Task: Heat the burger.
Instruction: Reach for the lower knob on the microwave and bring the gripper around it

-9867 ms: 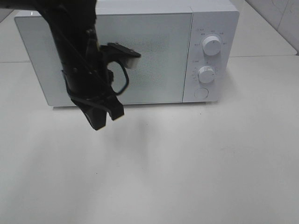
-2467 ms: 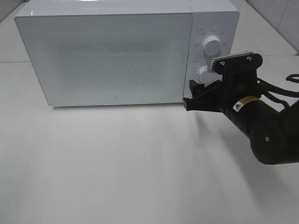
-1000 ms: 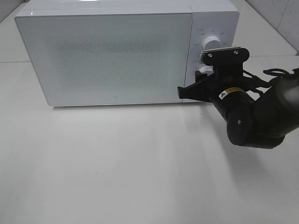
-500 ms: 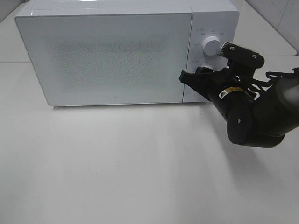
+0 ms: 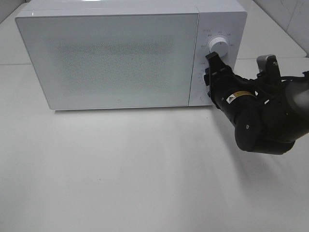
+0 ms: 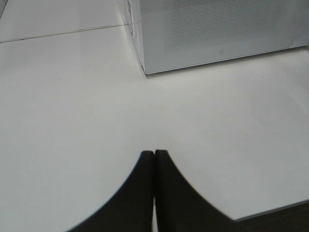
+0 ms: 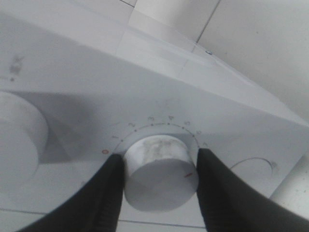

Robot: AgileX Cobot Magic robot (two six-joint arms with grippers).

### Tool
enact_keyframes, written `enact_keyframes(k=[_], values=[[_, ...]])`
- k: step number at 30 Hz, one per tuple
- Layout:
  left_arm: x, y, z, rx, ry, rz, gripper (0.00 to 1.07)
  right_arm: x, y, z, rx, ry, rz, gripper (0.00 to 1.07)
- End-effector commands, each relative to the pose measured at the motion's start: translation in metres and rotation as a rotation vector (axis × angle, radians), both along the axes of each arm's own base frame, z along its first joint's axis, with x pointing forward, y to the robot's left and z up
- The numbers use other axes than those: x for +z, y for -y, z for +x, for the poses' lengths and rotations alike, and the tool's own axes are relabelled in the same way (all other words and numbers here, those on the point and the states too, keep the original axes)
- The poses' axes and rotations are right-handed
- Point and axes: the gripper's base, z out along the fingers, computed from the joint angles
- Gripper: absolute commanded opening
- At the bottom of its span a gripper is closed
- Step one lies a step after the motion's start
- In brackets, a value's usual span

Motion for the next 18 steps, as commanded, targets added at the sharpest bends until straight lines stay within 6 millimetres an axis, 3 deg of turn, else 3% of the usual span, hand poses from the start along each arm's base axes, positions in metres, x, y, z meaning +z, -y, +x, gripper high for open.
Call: enact_keyframes(k=[1, 6, 10, 13, 14, 15, 17, 18], values=[[0.0005, 0.0004, -0.0005, -0.003, 0.021, -0.007, 0.00, 0.0072, -0.0019, 0.0070, -0.031, 0.013, 0.220, 0.00], [0.0005, 0.0004, -0.0005, -0.003, 0.021, -0.007, 0.00, 0.0073, -0.0019, 0.0070, -0.056, 0.000, 0.382, 0.00], [0.0005, 0.0004, -0.0005, -0.003, 0.021, -0.007, 0.00, 0.0072, -0.0019, 0.0070, -0.056, -0.001, 0.381, 0.00], [0.0005, 0.0004, -0.0005, -0.003, 0.021, -0.007, 0.00, 0.0071, -0.0015, 0.0070, -0.060, 0.000, 0.375, 0.07], [0.0005, 0.0004, -0.0005, -0.003, 0.021, -0.007, 0.00, 0.0069, -0.0001, 0.0071, -0.073, 0.001, 0.365, 0.17], [0.0005, 0.0004, -0.0005, -0.003, 0.021, -0.007, 0.00, 0.0069, -0.0001, 0.0071, -0.073, 0.001, 0.365, 0.17], [0.0005, 0.0004, -0.0005, -0.003, 0.021, -0.007, 0.00, 0.0068, 0.0016, 0.0072, -0.088, 0.004, 0.336, 0.35], [0.0005, 0.0004, -0.0005, -0.003, 0.021, -0.007, 0.00, 0.0068, 0.0016, 0.0072, -0.088, 0.004, 0.336, 0.35]])
